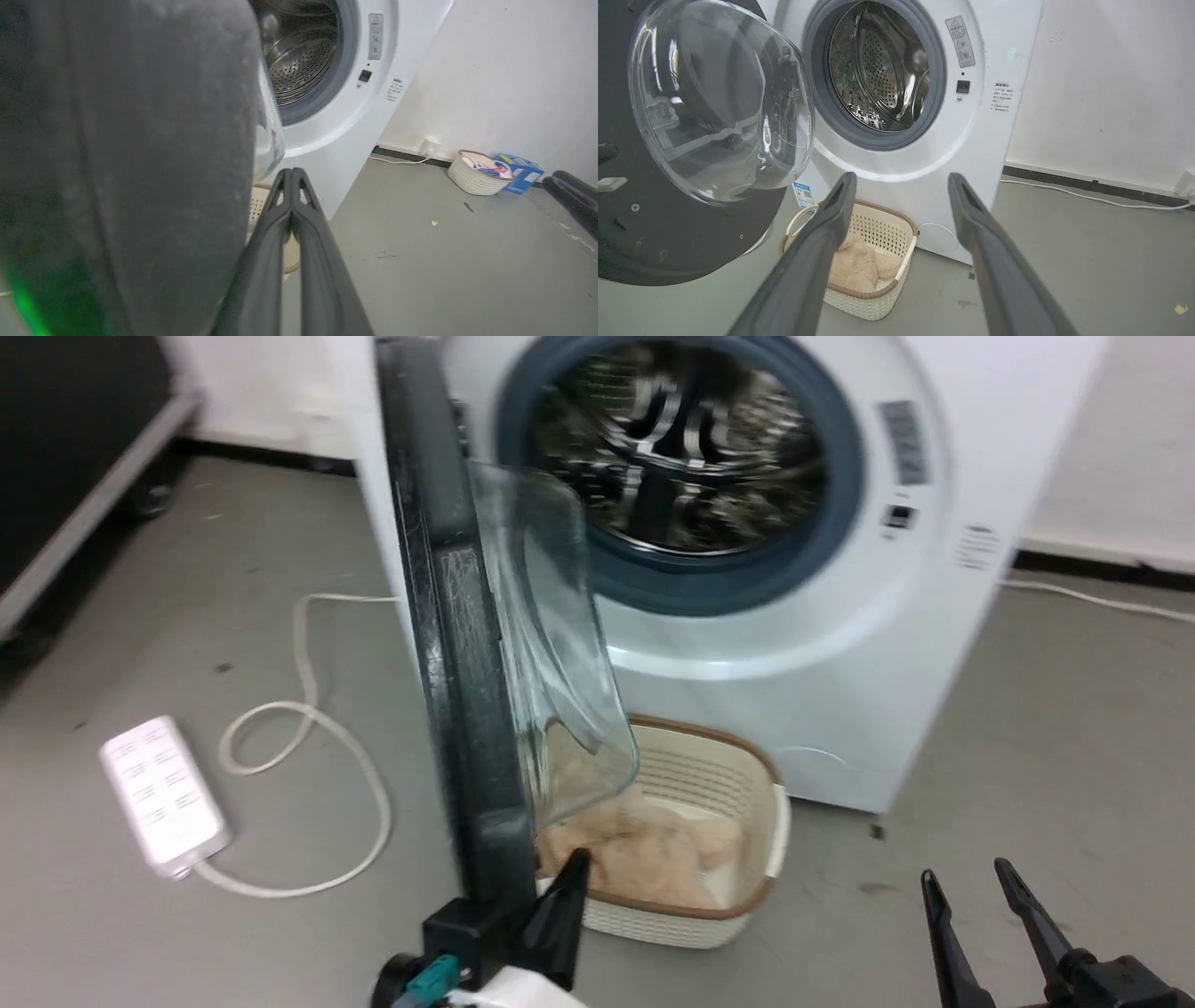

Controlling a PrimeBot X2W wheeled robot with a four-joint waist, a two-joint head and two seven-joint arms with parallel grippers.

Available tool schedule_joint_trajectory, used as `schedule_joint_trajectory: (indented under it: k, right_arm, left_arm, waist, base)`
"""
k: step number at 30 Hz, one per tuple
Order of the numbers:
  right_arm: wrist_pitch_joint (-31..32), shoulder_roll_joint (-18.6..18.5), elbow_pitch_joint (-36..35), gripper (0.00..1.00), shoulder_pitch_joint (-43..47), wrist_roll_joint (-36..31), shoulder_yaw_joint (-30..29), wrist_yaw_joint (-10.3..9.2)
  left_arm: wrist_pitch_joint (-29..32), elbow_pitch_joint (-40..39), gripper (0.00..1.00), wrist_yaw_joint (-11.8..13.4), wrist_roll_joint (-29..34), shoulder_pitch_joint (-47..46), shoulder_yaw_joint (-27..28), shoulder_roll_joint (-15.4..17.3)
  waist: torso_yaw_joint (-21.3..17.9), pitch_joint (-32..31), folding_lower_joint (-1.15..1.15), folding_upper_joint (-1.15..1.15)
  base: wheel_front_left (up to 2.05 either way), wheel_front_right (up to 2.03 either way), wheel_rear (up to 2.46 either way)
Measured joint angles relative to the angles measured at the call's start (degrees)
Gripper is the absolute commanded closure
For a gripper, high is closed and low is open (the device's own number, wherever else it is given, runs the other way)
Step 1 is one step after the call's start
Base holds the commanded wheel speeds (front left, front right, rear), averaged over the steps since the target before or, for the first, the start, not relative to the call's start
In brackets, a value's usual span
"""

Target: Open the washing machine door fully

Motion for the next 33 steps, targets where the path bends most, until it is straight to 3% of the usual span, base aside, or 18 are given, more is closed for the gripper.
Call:
schedule_joint_trajectory:
  k: [9,14,22,33]
  right_arm:
    - [0.0,0.0,0.9,0.00,0.3,0.3,1.1,0.01]
    - [0.0,0.1,1.2,0.00,-0.1,-0.5,2.6,0.01]
    - [0.7,0.0,0.6,0.00,-2.2,-2.7,3.1,0.00]
    - [1.4,-1.4,-0.4,0.00,-4.3,-3.2,2.0,0.00]
  left_arm:
    - [2.1,-3.5,1.00,2.5,-1.0,1.2,4.7,5.0]
    - [3.1,-4.1,1.00,3.2,-2.7,0.8,9.4,8.7]
    - [4.4,-2.0,1.00,2.5,-5.8,-3.7,15.7,14.0]
    - [3.2,9.0,1.00,1.6,-9.6,-10.2,26.6,23.8]
  waist:
    - [9.4,-0.1,0.00,0.00]
    - [12.3,1.6,0.00,0.00]
    - [12.2,7.4,0.01,0.00]
    - [8.3,13.6,0.01,0.00]
  base:
    - [0.00,0.00,0.00]
    - [0.00,0.00,0.00]
    - [0.00,0.00,0.00]
    - [0.00,0.00,0.00]
